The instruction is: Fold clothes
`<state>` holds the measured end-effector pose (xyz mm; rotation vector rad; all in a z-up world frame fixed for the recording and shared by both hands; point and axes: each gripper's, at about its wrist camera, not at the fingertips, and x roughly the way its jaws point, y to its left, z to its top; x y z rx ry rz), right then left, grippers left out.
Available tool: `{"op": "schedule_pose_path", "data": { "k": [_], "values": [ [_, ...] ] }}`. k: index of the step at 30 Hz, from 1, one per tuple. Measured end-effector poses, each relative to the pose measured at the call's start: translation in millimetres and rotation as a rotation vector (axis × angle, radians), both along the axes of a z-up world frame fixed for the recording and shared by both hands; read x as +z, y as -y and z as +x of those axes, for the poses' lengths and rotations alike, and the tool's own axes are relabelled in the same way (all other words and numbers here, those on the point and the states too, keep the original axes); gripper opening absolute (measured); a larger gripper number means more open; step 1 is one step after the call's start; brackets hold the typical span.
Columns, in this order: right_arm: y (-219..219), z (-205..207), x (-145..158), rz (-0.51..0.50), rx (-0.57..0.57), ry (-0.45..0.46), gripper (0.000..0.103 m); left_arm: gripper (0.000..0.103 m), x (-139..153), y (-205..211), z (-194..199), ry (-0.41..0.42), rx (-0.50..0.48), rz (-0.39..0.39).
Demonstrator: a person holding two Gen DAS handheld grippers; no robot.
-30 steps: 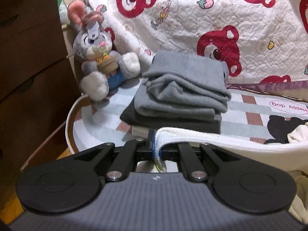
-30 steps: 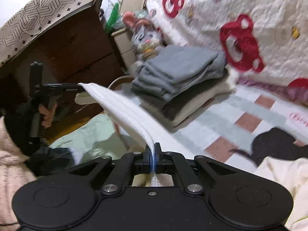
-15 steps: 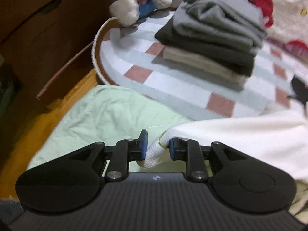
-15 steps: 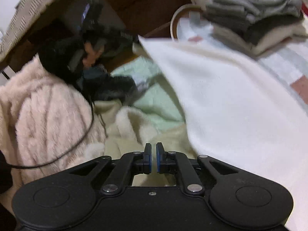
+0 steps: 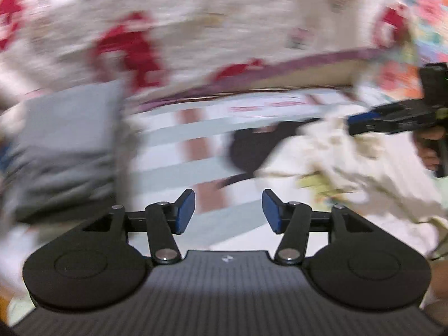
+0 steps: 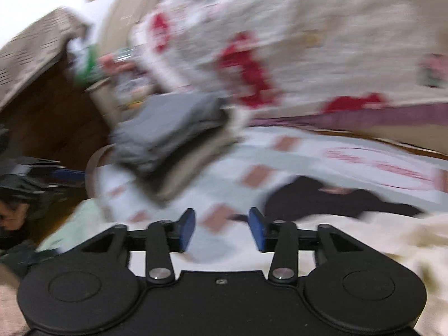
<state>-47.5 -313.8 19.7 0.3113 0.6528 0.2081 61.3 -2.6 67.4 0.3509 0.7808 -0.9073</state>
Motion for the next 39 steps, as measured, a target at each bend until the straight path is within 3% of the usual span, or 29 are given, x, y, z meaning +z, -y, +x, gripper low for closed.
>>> {"op": "schedule_pose_path", "data": {
  "k": [5, 7, 8, 12, 14, 15, 20, 22, 24, 25, 26, 27, 28, 29, 30, 31, 33, 35, 36, 39],
  "values": [
    [72.6, -42.1, -24.4, -0.183, -0.284, -0.128, 0.053, 0.052, -61.2, 117.2, -5.4, -0.062, -0.264, 0.057],
    [95.5, -56.4, -27.9, -0.278, -0.374, -0.175, 0.053, 0.052, -88.1, 156.2, -8.2, -0.095, -0.328, 0.096],
    [107.0, -62.9, -26.0, -0.307, -0.378, -0.191, 0.053, 0.052, -100.2, 173.7, -8.4, -0.132, -0.350, 0.111],
    [146.7, -82.4, -19.3, -0.395, -0.339, -0.257, 0.052, 0.052, -137.4, 211.2, -5.2, -0.438, -0.332, 0.115],
    [160.8, -86.3, -23.6, -0.422, -0.303, -0.291, 0.052, 0.052, -150.9, 220.4, -4.8, -0.508, -0.316, 0.100],
    [166.5, -85.2, -28.8, -0.424, -0.303, -0.307, 0.052, 0.052, -156.0, 226.4, -3.9, -0.506, -0.310, 0.102],
    [192.5, -73.7, -73.7, -0.197, -0.339, -0.364, 0.053, 0.057, -183.9, 254.7, 7.2, -0.541, -0.260, 0.121],
    [191.4, -74.9, -78.9, -0.128, -0.383, -0.316, 0.054, 0.057, -191.9, 262.4, 12.4, -0.555, -0.218, 0.128],
    [190.4, -75.6, -84.0, -0.063, -0.424, -0.271, 0.065, 0.056, -199.0, 269.5, 13.2, -0.562, -0.195, 0.132],
    [191.7, -68.7, -87.3, -0.096, -0.402, -0.306, 0.068, 0.053, -198.5, 270.6, 10.2, -0.541, -0.204, 0.129],
    [193.1, -61.7, -90.7, -0.129, -0.380, -0.340, 0.069, 0.031, -198.0, 271.7, 7.2, -0.521, -0.212, 0.125],
    [194.4, -54.7, -94.0, -0.162, -0.357, -0.375, 0.069, 0.018, -197.0, 272.2, 4.3, -0.499, -0.220, 0.122],
    [195.8, -47.8, -97.3, -0.195, -0.334, -0.409, 0.068, 0.014, -194.4, 270.1, 1.4, -0.466, -0.226, 0.122],
    [197.1, -40.8, -100.6, -0.227, -0.311, -0.443, 0.057, 0.011, -191.7, 268.0, -1.4, -0.433, -0.232, 0.121],
    [198.5, -33.9, -104.0, -0.260, -0.288, -0.477, 0.021, 0.010, -188.1, 266.3, -3.6, -0.402, -0.238, 0.120],
    [199.8, -26.9, -107.3, -0.293, -0.264, -0.511, 0.001, 0.010, -179.4, 266.7, -2.4, -0.373, -0.248, 0.114],
    [203.1, -12.7, -112.8, -0.358, -0.218, -0.576, 0.004, 0.010, -151.6, 269.8, 8.6, -0.252, -0.269, 0.085],
    [225.1, 13.1, -81.1, -0.385, -0.213, -0.550, 0.004, 0.010, -117.3, 271.4, 34.2, -0.134, -0.238, 0.018],
    [236.4, 26.0, -65.1, -0.397, -0.214, -0.535, 0.004, 0.010, -104.1, 271.0, 58.3, -0.159, -0.193, -0.036],
    [286.2, 67.6, -5.7, -0.308, -0.383, -0.383, 0.004, 0.010, -87.9, 274.7, 130.7, -0.241, -0.059, -0.151]
  ]
}}
